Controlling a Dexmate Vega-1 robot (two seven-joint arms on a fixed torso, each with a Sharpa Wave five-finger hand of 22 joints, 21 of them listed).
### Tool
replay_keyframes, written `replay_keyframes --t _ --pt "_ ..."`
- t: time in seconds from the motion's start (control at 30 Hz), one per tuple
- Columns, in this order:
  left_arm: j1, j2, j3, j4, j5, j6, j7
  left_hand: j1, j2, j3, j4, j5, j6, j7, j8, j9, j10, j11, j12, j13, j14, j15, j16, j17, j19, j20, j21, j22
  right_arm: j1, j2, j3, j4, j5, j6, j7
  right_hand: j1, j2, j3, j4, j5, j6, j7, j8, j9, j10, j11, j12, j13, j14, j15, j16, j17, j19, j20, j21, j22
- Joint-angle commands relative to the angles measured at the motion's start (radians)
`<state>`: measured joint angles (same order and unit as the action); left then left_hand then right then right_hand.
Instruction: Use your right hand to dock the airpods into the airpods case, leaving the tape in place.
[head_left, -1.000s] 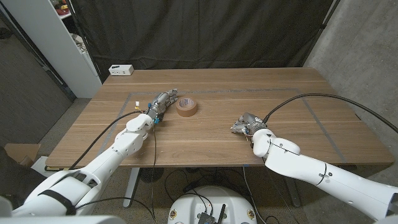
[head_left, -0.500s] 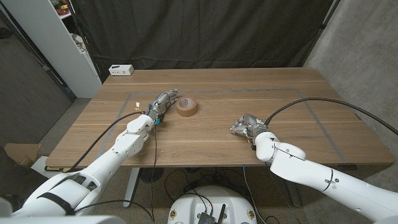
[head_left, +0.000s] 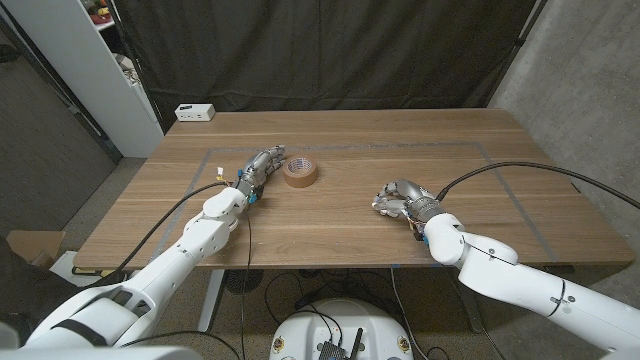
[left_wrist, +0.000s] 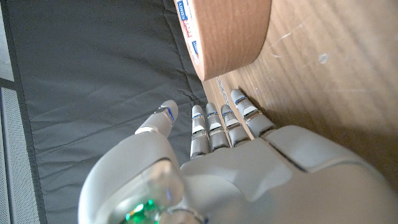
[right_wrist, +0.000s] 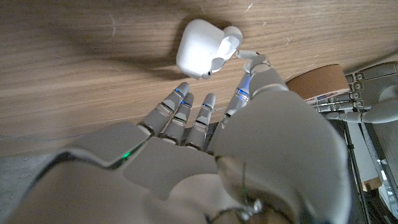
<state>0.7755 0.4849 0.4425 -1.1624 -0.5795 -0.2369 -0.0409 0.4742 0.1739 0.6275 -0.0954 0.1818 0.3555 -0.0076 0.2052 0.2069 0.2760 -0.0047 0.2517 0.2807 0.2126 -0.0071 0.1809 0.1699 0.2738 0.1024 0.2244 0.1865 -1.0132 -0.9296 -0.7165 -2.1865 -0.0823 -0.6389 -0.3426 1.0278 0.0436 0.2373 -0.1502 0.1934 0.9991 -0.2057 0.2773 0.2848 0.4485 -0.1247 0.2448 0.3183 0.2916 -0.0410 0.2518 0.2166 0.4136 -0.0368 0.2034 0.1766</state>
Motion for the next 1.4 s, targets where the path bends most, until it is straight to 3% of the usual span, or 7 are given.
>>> replay_keyframes --t 0.03,0.07,0.17,0.77,0.8,1.1,1.4 --pt "0.045 0.027 -0.012 -0.072 0.008 -0.001 0.041 0.0 -0.004 0.003 -0.005 0.004 0.001 -0.005 -0.004 0.003 0.009 0.001 0.001 0.006 0.005 -0.004 0.002 0.001 -0.003 0.007 0.001 0.003 -0.078 -0.068 0.128 0.036 0.063 0.18 0.07 0.008 0.005 -0.005 0.002 0.007 -0.005 0.039 -0.008 0.0 -0.01 -0.014 -0.004 0.003 0.001 -0.152 0.004 0.004 0.0 -0.008 0.004 0.002" --pt "0.048 0.029 -0.012 -0.075 0.009 -0.002 0.04 0.0 -0.004 0.003 -0.005 0.004 0.001 -0.005 -0.004 0.003 0.009 0.001 0.001 0.006 0.005 -0.004 0.002 0.001 -0.003 0.007 0.001 0.003 -0.082 -0.074 0.134 0.041 0.067 0.193 0.079 0.008 0.006 -0.006 0.003 0.008 -0.007 0.022 -0.01 -0.001 -0.015 -0.015 -0.006 0.004 -0.003 -0.151 0.003 0.005 -0.001 -0.009 0.003 0.002" --pt "0.056 0.035 -0.014 -0.088 0.007 -0.001 0.041 0.001 -0.004 0.003 -0.006 0.004 0.001 -0.005 -0.004 0.003 0.009 0.001 0.001 0.006 0.005 -0.004 0.002 0.001 -0.002 0.007 0.001 0.003 -0.091 -0.085 0.147 0.05 0.072 0.209 0.099 0.009 0.008 -0.008 0.003 0.008 -0.013 0.047 -0.014 -0.002 -0.018 -0.021 -0.008 0.005 -0.008 -0.153 0.001 0.005 -0.003 -0.011 0.002 0.002" --pt "0.064 0.034 -0.011 -0.106 0.019 -0.003 0.058 0.004 -0.002 0.001 -0.009 0.004 -0.003 -0.008 -0.005 0.003 0.007 0.001 0.0 0.006 0.004 -0.004 0.002 0.001 -0.002 0.007 0.001 0.003 -0.146 -0.088 0.191 0.076 0.042 0.274 0.1 0.007 0.012 -0.017 0.004 0.011 0.0 0.03 -0.014 -0.005 -0.018 -0.03 -0.01 0.008 -0.008 -0.158 0.004 0.007 -0.002 -0.01 0.002 0.002" --pt "0.063 0.033 -0.011 -0.103 0.019 -0.008 0.056 0.004 -0.003 0.001 -0.009 0.004 -0.003 -0.008 -0.005 0.003 0.007 0.002 0.0 0.006 0.004 -0.004 0.001 0.001 -0.002 0.007 0.001 0.003 -0.146 -0.085 0.192 0.079 0.043 0.275 0.101 0.01 0.015 -0.015 0.003 0.012 0.007 0.003 -0.012 -0.006 -0.018 -0.032 -0.01 0.009 -0.009 -0.16 0.003 0.007 -0.002 -0.011 0.002 0.002" --pt "0.06 0.034 -0.014 -0.101 0.02 -0.006 0.059 0.004 -0.002 0.001 -0.009 0.004 -0.006 -0.008 -0.006 0.003 0.008 0.002 0.0 0.006 0.004 -0.005 0.002 0.002 -0.001 0.006 0.001 0.003 -0.149 -0.062 0.19 0.099 0.017 0.29 0.094 0.014 0.017 -0.017 0.002 0.014 -0.002 0.037 -0.017 -0.007 -0.013 -0.034 -0.01 0.01 -0.001 -0.164 0.007 0.008 -0.001 -0.01 0.001 0.002" --pt "0.034 0.024 -0.007 -0.066 0.018 -0.006 0.038 0.005 -0.001 0.001 -0.009 0.005 -0.006 -0.01 -0.006 0.003 0.008 -0.001 0.0 0.006 0.003 -0.004 0.001 0.002 -0.001 0.006 0.001 0.003 -0.174 -0.066 0.208 0.083 0.006 0.299 0.086 0.024 0.021 -0.012 -0.002 0.016 0.001 0.03 -0.017 -0.008 -0.008 -0.041 -0.009 0.011 0.009 -0.169 0.009 0.008 -0.004 -0.008 0.0 0.001"
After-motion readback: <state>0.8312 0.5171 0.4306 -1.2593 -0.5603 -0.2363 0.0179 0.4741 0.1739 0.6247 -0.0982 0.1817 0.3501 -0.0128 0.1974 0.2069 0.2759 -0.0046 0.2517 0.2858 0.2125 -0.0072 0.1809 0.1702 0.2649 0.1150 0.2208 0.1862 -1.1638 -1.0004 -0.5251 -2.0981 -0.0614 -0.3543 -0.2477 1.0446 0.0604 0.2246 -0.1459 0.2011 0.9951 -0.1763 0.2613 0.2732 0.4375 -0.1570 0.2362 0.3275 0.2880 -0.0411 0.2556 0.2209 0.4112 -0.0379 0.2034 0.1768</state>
